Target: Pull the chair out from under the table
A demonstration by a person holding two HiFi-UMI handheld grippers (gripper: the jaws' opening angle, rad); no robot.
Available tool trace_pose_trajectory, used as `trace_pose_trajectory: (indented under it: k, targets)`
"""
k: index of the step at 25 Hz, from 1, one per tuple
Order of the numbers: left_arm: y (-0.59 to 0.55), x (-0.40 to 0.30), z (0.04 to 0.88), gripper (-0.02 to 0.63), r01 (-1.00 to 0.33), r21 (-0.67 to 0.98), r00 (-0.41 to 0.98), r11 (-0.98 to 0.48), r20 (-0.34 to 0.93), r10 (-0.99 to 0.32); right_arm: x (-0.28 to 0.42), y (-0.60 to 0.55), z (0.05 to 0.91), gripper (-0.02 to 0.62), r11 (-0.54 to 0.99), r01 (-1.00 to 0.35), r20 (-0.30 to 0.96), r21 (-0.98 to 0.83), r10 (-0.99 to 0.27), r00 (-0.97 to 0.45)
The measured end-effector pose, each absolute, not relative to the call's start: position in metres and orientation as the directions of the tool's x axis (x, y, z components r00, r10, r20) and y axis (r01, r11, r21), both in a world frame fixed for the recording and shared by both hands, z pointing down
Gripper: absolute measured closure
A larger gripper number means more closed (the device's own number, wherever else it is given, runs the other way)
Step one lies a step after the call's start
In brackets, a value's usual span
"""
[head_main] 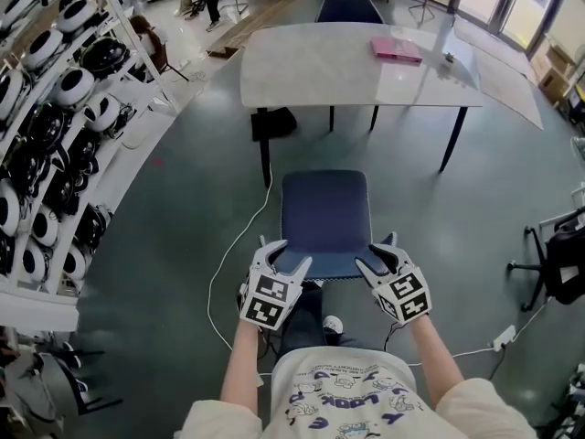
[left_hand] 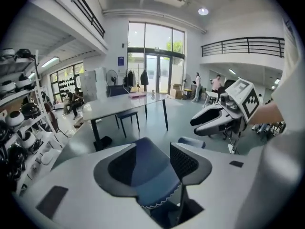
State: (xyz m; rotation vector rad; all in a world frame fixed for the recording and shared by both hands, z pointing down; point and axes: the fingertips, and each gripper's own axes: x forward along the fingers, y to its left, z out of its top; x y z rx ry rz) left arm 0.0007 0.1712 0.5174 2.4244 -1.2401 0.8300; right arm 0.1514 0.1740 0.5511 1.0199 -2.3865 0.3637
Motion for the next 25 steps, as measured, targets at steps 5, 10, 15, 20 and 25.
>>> trace_pose_trajectory:
  k: [5,10,15,20,25]
  targets:
    - [0.142,0.000,0.459,0.383,-0.860,-0.029,0.434,-0.509,0.482,-0.761,0.152,0.142,0.492,0.455,0.599,-0.800,0.427,0.026,-0.731,-0.533]
    - [0.124,-0.003,0.403,0.487,-0.916,0.003,0.378,-0.402,0.346,-0.859,0.160,0.124,0.435,0.520,0.510,-0.857,0.269,0.074,-0.838,-0.475]
    - [0.118,-0.011,0.372,0.559,-0.943,-0.041,0.310,-0.329,0.241,-0.920,0.173,0.115,0.389,0.559,0.418,-0.904,0.155,0.086,-0.902,-0.402]
    - [0.120,-0.014,0.346,0.577,-0.961,-0.010,0.270,-0.276,0.173,-0.947,0.184,0.116,0.361,0.589,0.341,-0.933,0.085,0.114,-0.939,-0.333]
    - [0.123,-0.015,0.331,0.581,-0.972,-0.034,0.228,-0.234,0.129,-0.965,0.188,0.119,0.347,0.589,0.304,-0.949,0.043,0.086,-0.952,-0.302]
